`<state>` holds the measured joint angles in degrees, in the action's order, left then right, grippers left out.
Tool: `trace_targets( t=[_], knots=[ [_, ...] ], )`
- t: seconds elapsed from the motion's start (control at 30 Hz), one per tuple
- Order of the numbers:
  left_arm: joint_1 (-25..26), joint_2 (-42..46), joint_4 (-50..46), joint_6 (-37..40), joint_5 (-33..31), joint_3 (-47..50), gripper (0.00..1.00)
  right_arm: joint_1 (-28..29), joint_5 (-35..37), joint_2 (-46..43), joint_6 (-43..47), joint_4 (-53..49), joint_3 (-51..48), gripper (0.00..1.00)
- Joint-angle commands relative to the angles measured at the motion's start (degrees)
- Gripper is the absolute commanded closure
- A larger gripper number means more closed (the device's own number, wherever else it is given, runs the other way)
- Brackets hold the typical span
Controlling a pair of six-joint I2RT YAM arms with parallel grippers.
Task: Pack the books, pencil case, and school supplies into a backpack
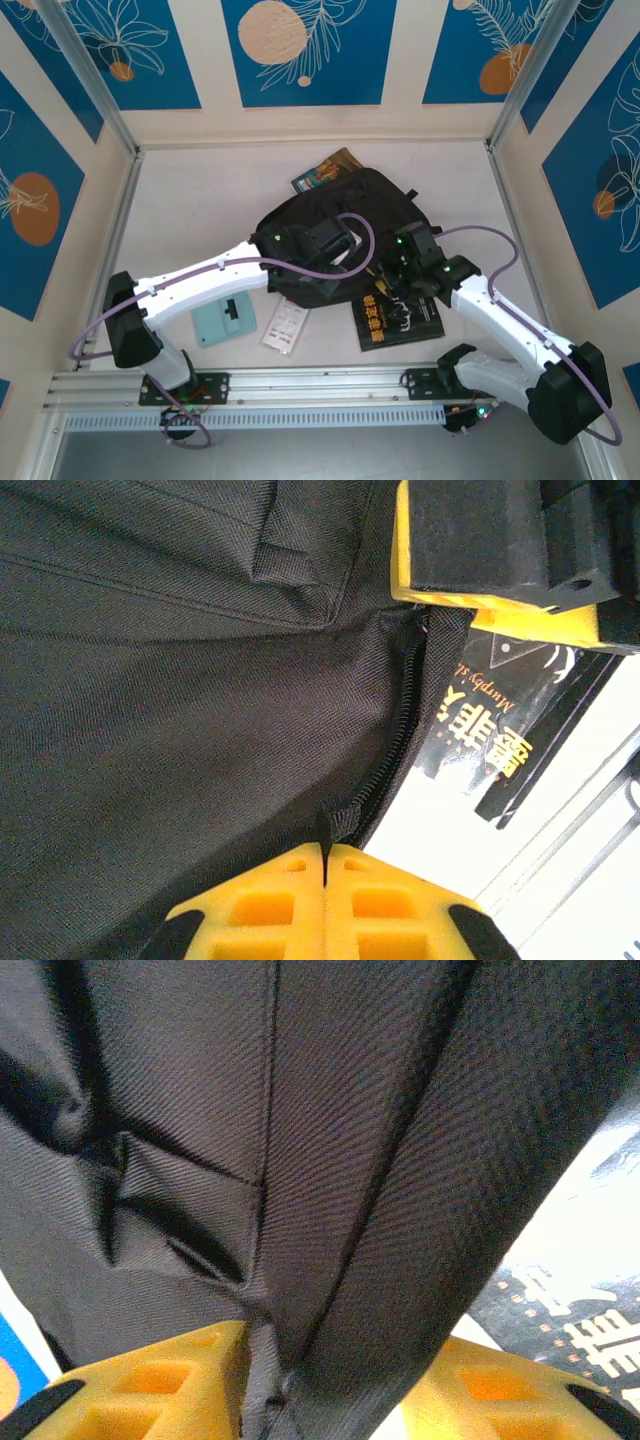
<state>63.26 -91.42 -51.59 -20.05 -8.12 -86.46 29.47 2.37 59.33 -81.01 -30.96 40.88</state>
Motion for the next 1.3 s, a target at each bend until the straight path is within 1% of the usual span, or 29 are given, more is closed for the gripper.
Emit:
trace_targets(
  t=[0.0,0.07,0.13,0.2,0.3,0.4,0.63,0.9,0.97,1.07,1.27],
  knots=[
    [0.3,1.0,0.7,-0.1,-1.7,1.0,1.0,0.2,2.3,0.2,-1.0,0.7,-2.0,0.71],
    [0.3,1.4,0.7,0.1,-2.4,1.8,1.0,-0.3,1.8,0.0,0.0,2.2,-3.1,0.86],
    [0.3,1.9,0.3,0.4,-3.9,2.6,1.0,-0.8,1.8,-0.4,0.9,2.1,-3.4,0.92],
    [0.2,2.2,-0.4,1.0,-5.9,3.1,1.0,-1.1,2.8,-1.0,1.9,0.9,-3.0,1.0],
    [0.1,2.2,-2.3,2.2,-9.3,3.2,1.0,-1.7,4.1,-2.0,3.8,-1.0,-2.0,1.0],
    [0.1,2.3,-3.8,3.1,-11.3,3.0,1.0,-2.3,5.4,-2.3,5.8,-3.1,-0.8,1.0],
    [0.1,4.0,-5.7,3.6,-13.6,4.7,1.0,-4.1,6.9,-3.8,7.6,-4.8,-0.9,1.0],
    [-0.7,6.8,-6.4,4.2,-16.8,7.0,1.0,-5.5,6.9,-3.3,11.1,-5.5,1.2,1.0],
    [-1.0,7.6,-5.8,4.1,-16.4,7.3,1.0,-5.5,6.5,-3.0,12.0,-5.3,1.8,1.0],
    [-1.6,8.4,-4.1,3.6,-14.2,7.8,1.0,-5.5,5.5,-2.8,13.5,-4.7,2.1,1.0],
    [-2.4,9.3,1.0,1.7,-8.1,9.5,1.0,-4.4,2.7,-2.1,16.0,-2.1,2.1,1.0]
  ],
)
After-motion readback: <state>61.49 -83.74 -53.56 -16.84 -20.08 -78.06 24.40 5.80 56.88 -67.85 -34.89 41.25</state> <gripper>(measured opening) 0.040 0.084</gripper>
